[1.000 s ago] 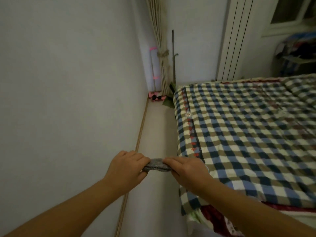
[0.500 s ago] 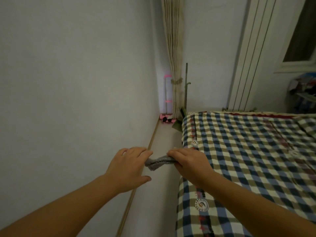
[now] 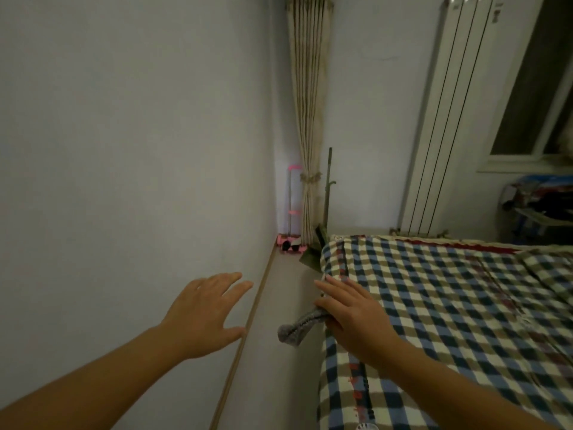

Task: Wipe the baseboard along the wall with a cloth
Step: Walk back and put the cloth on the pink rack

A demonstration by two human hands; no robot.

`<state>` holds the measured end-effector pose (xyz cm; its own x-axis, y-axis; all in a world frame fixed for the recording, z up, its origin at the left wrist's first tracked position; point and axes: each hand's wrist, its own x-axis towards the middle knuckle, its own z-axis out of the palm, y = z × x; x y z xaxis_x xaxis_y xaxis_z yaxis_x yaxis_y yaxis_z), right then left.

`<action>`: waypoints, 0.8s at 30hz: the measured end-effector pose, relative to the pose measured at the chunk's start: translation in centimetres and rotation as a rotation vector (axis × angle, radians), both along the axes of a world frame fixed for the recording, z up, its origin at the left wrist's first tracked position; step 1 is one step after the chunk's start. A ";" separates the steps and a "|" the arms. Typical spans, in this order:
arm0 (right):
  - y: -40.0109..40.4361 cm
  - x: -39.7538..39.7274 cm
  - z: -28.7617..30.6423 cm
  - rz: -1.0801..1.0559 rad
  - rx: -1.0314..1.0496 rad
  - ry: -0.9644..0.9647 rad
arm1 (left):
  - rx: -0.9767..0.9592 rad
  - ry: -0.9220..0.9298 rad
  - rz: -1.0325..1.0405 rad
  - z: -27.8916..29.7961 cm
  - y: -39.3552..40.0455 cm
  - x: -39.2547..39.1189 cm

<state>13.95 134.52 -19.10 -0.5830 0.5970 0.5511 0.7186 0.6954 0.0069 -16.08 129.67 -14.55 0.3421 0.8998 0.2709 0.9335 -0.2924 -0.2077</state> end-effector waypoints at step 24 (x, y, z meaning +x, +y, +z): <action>17.7 -6.3 0.6 -0.213 -0.052 -0.007 | -0.115 -0.105 -0.063 -1.6 21.7 -7.6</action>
